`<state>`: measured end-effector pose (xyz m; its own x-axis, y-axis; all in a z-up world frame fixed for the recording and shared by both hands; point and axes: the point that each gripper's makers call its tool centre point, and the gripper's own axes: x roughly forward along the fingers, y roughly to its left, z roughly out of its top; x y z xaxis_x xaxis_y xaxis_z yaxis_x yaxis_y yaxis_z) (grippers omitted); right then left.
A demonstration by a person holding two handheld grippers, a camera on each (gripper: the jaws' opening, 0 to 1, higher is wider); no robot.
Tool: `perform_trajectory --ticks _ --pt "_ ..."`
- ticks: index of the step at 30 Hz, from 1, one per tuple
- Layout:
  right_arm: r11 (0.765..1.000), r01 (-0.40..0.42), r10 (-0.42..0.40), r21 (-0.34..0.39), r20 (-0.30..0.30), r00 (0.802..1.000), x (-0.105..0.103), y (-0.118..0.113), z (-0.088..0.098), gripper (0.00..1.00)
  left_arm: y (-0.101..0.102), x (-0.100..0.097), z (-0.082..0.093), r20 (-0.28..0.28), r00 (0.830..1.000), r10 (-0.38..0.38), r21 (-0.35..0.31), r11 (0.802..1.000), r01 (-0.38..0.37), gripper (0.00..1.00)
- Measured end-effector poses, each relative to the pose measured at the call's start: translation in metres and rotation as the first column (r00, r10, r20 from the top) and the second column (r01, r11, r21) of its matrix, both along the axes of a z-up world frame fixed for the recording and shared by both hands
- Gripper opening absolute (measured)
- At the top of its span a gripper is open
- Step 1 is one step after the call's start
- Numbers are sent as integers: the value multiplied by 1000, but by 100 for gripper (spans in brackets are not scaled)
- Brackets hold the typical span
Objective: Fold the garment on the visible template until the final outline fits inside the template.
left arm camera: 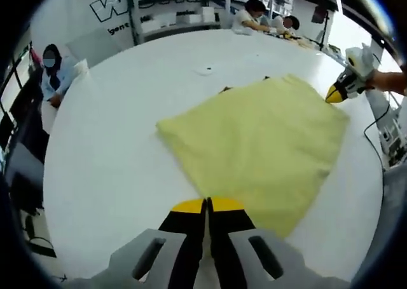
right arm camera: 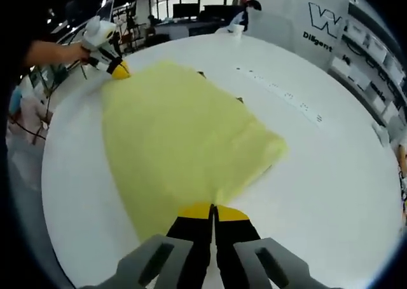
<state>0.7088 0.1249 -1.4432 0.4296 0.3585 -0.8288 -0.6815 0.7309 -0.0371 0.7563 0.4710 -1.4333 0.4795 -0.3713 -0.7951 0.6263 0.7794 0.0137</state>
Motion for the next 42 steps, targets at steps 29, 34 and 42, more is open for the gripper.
perform_trajectory --ticks 29,34,42 --pt "985 90 -100 145 62 993 -18 9 24 19 -5 -24 19 98 993 -61 -28 998 64 31" --pt "983 90 -102 161 62 993 -27 10 26 19 -3 -33 19 86 995 -60 -39 997 64 32" --pt "981 83 -95 177 58 994 -42 11 28 21 -1 -45 20 93 994 -55 -47 997 60 32"
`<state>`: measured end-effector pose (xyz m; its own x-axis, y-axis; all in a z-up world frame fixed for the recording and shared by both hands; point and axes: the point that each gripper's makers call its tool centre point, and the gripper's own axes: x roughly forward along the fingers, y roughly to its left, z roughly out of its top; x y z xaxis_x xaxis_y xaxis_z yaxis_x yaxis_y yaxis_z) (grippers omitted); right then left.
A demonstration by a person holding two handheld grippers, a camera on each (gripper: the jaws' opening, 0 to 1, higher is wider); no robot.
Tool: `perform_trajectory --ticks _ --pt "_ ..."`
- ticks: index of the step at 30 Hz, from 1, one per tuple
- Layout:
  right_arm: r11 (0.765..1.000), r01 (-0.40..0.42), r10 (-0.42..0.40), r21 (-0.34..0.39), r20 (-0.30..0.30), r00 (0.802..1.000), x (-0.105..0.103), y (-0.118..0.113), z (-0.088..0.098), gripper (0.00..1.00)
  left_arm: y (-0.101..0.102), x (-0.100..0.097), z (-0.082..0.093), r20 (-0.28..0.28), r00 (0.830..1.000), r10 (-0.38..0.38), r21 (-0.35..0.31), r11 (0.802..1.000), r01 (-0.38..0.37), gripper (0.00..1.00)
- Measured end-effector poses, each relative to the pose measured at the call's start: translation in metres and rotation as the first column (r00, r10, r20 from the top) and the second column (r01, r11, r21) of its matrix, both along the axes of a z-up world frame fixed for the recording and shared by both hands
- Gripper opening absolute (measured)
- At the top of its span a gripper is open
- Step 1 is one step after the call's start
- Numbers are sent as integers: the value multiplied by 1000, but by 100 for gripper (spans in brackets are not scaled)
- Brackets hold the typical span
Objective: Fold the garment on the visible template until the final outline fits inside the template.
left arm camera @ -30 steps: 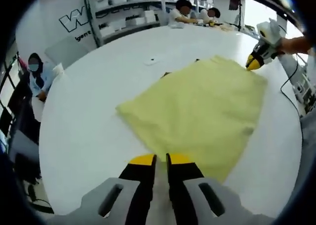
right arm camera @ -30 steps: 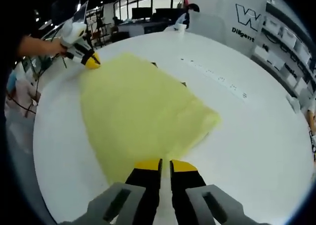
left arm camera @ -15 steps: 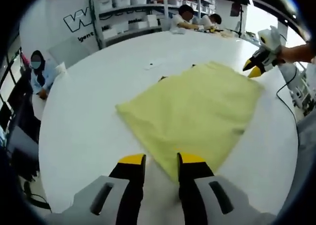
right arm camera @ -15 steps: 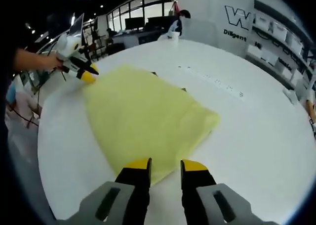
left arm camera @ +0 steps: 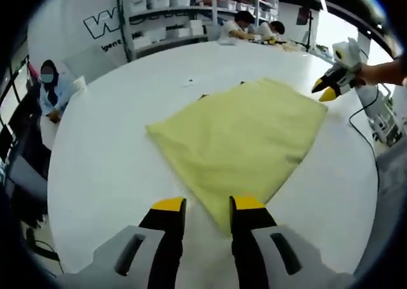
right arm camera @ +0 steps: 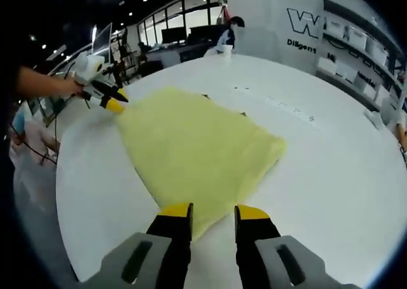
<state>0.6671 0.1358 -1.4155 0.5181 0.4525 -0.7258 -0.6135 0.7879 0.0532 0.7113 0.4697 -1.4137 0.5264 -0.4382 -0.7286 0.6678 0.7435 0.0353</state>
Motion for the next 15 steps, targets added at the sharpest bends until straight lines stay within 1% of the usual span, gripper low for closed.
perform_trajectory --ticks 6,9,12,15 --pt "1000 3 -3 10 -9 1000 -10 0 -2 22 1 -6 2 9 1000 4 -11 1000 -4 32" --pt "1000 4 -4 12 -16 1000 -16 2 -5 22 2 -9 2 12 1000 -1 -4 1000 1 31" --pt "1000 6 -6 15 -26 1000 -22 4 -10 22 2 -11 2 4 1000 9 -20 1000 -9 31" --pt "1000 23 -22 19 -45 999 -26 3 -15 22 3 -17 -3 -8 1000 10 -18 1000 -10 30"
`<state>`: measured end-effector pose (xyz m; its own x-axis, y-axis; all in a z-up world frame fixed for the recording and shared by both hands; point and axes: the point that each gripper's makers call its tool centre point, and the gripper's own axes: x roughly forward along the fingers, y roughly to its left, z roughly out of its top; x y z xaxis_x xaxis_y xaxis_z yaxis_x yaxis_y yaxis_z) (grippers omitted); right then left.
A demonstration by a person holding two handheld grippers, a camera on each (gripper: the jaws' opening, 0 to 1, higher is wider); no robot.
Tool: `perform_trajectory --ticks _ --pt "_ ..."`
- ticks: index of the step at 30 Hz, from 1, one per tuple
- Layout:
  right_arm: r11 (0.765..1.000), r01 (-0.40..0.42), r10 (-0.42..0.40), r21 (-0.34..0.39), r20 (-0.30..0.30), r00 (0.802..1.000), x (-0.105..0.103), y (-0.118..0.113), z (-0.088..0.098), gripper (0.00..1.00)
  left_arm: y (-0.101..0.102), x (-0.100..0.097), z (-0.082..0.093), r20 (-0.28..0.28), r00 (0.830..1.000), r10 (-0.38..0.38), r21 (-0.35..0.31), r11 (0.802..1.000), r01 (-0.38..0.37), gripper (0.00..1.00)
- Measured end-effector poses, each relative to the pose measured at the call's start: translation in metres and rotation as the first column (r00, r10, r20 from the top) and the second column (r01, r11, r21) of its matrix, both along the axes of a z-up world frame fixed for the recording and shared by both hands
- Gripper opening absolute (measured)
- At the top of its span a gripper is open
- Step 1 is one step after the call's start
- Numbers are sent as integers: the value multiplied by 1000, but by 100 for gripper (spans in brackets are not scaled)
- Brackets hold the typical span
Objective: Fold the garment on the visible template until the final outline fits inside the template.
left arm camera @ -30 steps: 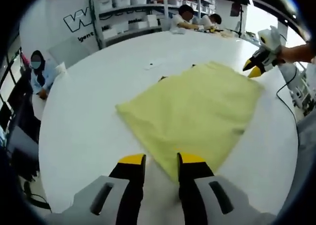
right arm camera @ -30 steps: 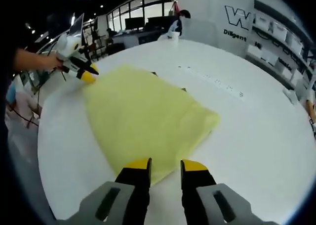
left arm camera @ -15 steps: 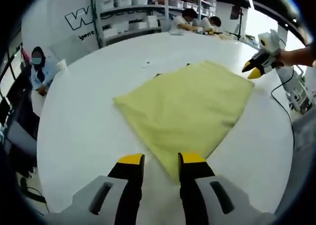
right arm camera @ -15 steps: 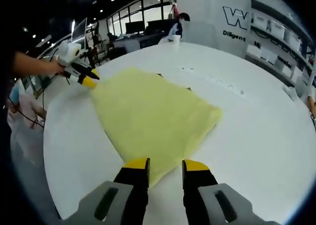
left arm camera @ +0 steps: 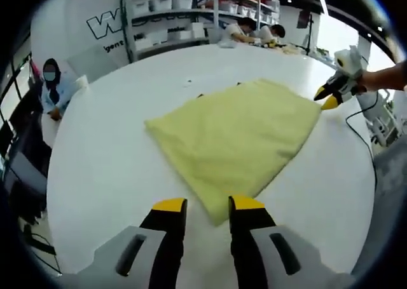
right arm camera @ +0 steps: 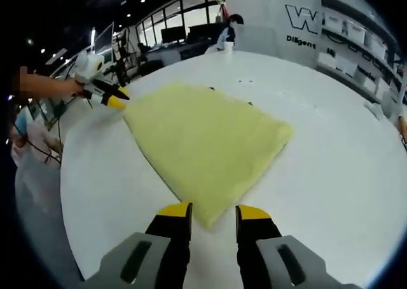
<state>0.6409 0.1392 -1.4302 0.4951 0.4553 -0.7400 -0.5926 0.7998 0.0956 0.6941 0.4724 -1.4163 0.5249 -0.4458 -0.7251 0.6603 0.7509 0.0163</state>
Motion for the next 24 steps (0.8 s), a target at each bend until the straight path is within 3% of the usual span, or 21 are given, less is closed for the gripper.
perform_trajectory --ticks 7,13,24 --pt "1000 3 -3 1 -30 1000 -7 2 -7 12 -2 -8 -8 -33 999 14 -21 1000 -15 25" --pt "1000 -14 14 -25 -26 1000 -8 2 -10 0 -5 -13 -12 -31 999 -8 -2 1000 8 8" --pt "995 -49 50 -92 3 999 -2 -8 -7 0 5 -14 -17 -69 997 21 7 1000 -21 5"
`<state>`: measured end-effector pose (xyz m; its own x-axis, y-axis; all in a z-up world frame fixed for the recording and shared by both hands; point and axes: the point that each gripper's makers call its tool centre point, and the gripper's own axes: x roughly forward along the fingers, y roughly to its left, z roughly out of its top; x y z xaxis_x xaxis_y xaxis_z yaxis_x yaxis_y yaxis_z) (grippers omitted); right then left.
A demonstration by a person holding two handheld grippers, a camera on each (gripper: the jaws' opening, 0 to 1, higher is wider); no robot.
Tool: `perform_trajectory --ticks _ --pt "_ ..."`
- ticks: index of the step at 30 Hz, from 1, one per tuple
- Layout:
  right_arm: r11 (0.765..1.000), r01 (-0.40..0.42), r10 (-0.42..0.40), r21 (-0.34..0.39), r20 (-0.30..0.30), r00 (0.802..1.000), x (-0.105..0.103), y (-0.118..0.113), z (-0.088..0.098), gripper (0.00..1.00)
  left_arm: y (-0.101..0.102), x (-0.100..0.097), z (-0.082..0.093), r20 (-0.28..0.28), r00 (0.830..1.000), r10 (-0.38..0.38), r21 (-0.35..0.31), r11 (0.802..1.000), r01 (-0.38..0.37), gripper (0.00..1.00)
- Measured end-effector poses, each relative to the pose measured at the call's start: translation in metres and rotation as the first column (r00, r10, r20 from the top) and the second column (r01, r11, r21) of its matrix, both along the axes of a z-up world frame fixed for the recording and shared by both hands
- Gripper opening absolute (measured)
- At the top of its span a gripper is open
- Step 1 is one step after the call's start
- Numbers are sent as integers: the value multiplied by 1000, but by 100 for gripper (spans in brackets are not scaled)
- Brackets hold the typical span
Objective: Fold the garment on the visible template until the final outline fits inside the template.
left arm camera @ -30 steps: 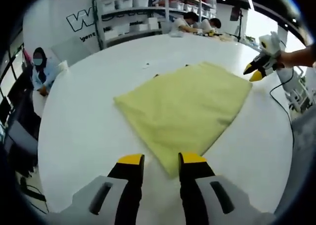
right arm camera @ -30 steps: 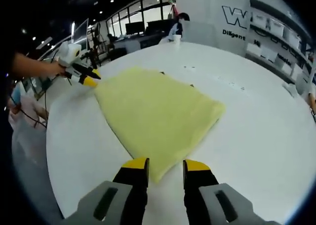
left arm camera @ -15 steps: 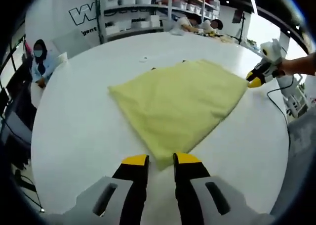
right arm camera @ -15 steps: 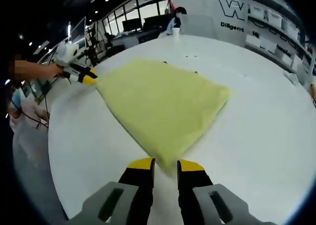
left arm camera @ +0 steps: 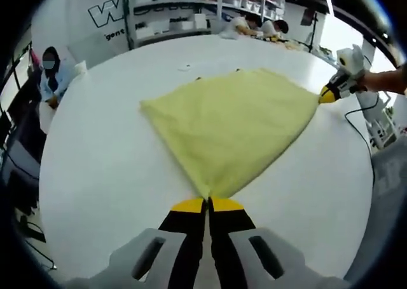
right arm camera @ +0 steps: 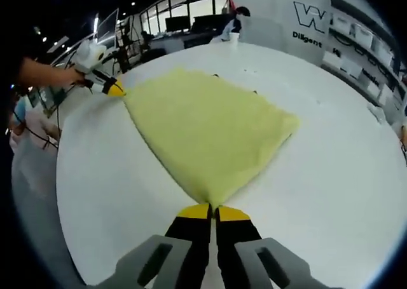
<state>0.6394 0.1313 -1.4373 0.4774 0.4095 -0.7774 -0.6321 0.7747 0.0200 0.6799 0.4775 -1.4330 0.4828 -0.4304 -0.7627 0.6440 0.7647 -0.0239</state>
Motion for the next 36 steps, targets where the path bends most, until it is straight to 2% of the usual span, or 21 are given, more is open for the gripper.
perform_trajectory --ticks 6,19,25,29,36 --pt "1000 -6 6 -24 7 1000 5 -4 -1 0 -3 -2 -3 -5 1000 1 12 1000 -1 5" --pt "997 -7 11 -79 50 999 21 -12 -2 0 -10 11 -2 36 999 -28 48 998 26 5" --pt "997 10 -7 -81 42 999 24 -12 -2 0 -11 14 -1 41 999 -27 60 998 25 5" --pt "998 22 -19 -65 36 999 20 -10 -3 0 -9 12 -2 9 1000 27 32 999 -27 6" --pt "997 28 -26 -70 24 999 12 -13 -7 0 -2 2 -1 -18 998 57 32 998 -57 10"
